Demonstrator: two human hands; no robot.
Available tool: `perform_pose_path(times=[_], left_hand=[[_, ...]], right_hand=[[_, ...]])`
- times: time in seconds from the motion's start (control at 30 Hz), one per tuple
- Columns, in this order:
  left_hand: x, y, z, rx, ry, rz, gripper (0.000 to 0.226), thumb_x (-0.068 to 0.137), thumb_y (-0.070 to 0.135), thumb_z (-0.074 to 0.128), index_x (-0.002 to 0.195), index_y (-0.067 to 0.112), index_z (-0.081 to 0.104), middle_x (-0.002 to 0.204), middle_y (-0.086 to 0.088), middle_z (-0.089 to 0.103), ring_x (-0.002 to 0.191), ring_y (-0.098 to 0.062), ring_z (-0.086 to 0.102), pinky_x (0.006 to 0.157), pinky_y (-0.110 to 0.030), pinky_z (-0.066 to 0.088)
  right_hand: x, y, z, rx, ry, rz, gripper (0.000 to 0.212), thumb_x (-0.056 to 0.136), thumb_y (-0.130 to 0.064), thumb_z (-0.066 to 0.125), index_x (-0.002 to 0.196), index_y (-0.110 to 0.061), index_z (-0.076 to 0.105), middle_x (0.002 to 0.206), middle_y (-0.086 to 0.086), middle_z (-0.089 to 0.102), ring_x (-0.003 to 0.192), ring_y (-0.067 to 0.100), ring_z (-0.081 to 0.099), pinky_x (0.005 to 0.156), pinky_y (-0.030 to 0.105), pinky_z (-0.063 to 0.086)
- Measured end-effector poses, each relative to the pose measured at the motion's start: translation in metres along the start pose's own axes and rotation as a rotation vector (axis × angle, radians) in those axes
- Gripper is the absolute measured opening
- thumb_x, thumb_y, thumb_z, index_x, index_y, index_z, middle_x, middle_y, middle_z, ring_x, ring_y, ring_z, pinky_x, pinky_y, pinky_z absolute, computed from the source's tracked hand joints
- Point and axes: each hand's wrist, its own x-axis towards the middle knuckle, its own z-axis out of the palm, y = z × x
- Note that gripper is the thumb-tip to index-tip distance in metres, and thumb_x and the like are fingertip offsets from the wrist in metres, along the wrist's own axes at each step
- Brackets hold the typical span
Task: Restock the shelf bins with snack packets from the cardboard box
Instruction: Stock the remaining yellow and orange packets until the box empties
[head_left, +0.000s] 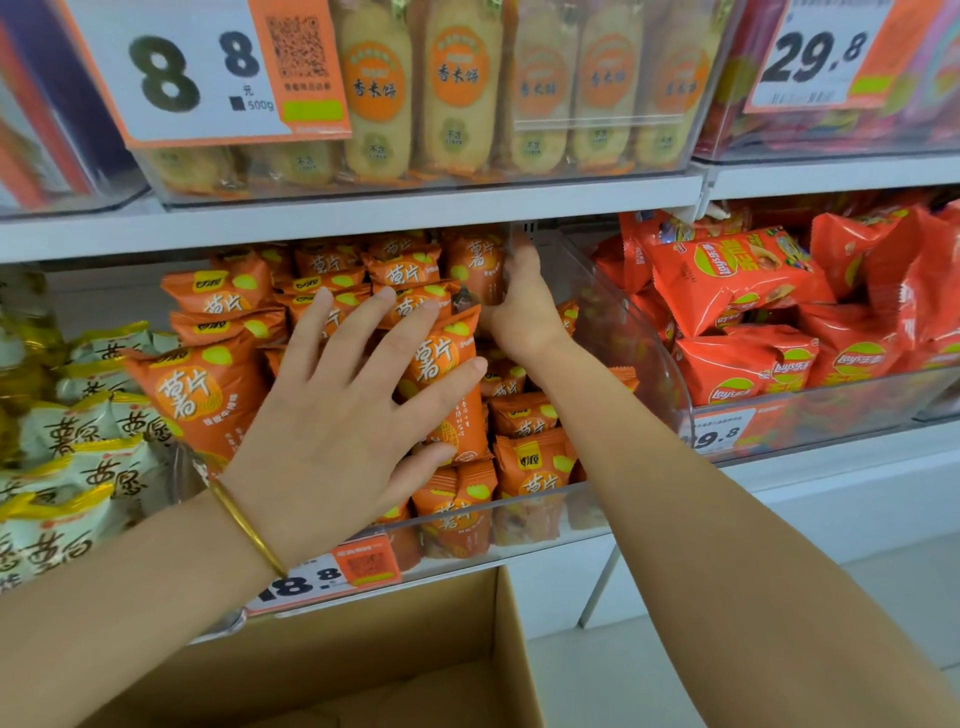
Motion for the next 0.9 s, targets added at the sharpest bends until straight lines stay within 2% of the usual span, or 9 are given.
perform_pose_path(times=[0.13,0.23,0.4,0.53,0.6,0.67,0.73,0.8,0.9], left_hand=[[-0.001,-0.001,-0.001,-0.002,-0.015,0.000,0.058,0.087,0.050,0.040,0.140,0.028,0.044,0.145,-0.022,0.040,0.132,-0.046,0.036,0.105,-0.067,0.024],[-0.002,-0.001,-0.002,0.003,-0.017,-0.002,0.058,0.088,0.050,0.041,0.142,0.029,0.041,0.146,-0.022,0.037,0.134,-0.046,0.033,0.105,-0.067,0.024],[-0.002,0.004,-0.004,0.007,-0.046,-0.011,0.060,0.087,0.050,0.047,0.143,0.029,0.039,0.149,-0.023,0.031,0.136,-0.047,0.029,0.106,-0.067,0.022],[-0.012,0.011,-0.018,-0.044,-0.069,-0.024,0.064,0.083,0.046,0.059,0.142,0.027,0.042,0.151,-0.024,0.028,0.138,-0.046,0.025,0.107,-0.066,0.022],[-0.028,0.016,-0.032,-0.092,-0.074,-0.022,0.058,0.087,0.045,0.051,0.141,0.025,0.043,0.151,-0.023,0.027,0.139,-0.044,0.025,0.107,-0.065,0.023],[-0.054,0.021,-0.042,-0.142,-0.062,-0.020,0.055,0.089,0.043,0.044,0.140,0.023,0.046,0.151,-0.022,0.029,0.140,-0.042,0.025,0.106,-0.064,0.025],[-0.088,0.026,-0.050,-0.189,-0.057,-0.027,0.052,0.089,0.040,0.047,0.137,0.020,0.050,0.150,-0.021,0.031,0.139,-0.040,0.028,0.106,-0.063,0.027],[-0.126,0.029,-0.053,-0.228,-0.120,-0.050,0.049,0.088,0.038,0.047,0.132,0.018,0.055,0.149,-0.020,0.035,0.137,-0.039,0.032,0.106,-0.062,0.029],[-0.192,0.032,-0.047,-0.251,-0.344,-0.056,0.046,0.087,0.038,0.043,0.125,0.019,0.060,0.147,-0.019,0.038,0.136,-0.037,0.034,0.107,-0.059,0.029]], right_hand=[[-0.007,-0.002,-0.009,-0.045,-0.016,0.002,0.087,0.082,-0.006,0.072,0.148,-0.010,0.016,0.144,0.009,0.042,0.132,0.023,0.042,0.108,0.040,0.039],[-0.020,-0.010,-0.017,-0.066,0.000,-0.033,0.080,0.083,-0.010,0.073,0.146,-0.009,0.023,0.145,0.008,0.043,0.134,0.020,0.040,0.108,0.034,0.037],[-0.085,-0.028,-0.040,-0.020,0.059,-0.068,0.076,0.089,-0.009,0.065,0.151,-0.015,0.022,0.153,0.003,0.033,0.138,0.012,0.034,0.114,0.031,0.032],[-0.161,-0.042,-0.055,0.066,0.046,-0.065,0.063,0.088,-0.003,0.063,0.140,-0.026,0.036,0.135,-0.011,0.047,0.128,0.002,0.045,0.106,0.016,0.039],[-0.192,-0.048,-0.054,0.092,0.036,-0.055,0.059,0.088,-0.003,0.064,0.135,-0.030,0.040,0.131,-0.014,0.050,0.124,-0.004,0.048,0.100,0.011,0.041],[-0.220,-0.053,-0.046,0.098,0.029,-0.051,0.057,0.087,-0.005,0.065,0.133,-0.030,0.043,0.131,-0.013,0.052,0.121,-0.005,0.050,0.097,0.011,0.042],[-0.247,-0.057,-0.031,0.125,0.025,-0.039,0.054,0.086,-0.009,0.068,0.128,-0.034,0.047,0.128,-0.013,0.055,0.118,-0.003,0.053,0.096,0.013,0.044],[-0.269,-0.059,-0.009,0.140,-0.008,-0.013,0.049,0.085,-0.013,0.068,0.122,-0.038,0.048,0.124,-0.014,0.057,0.114,-0.003,0.055,0.093,0.013,0.046],[-0.303,-0.042,0.033,0.106,-0.095,0.130,0.044,0.088,-0.013,0.066,0.119,-0.040,0.050,0.121,-0.019,0.056,0.109,-0.005,0.056,0.087,0.009,0.046]])
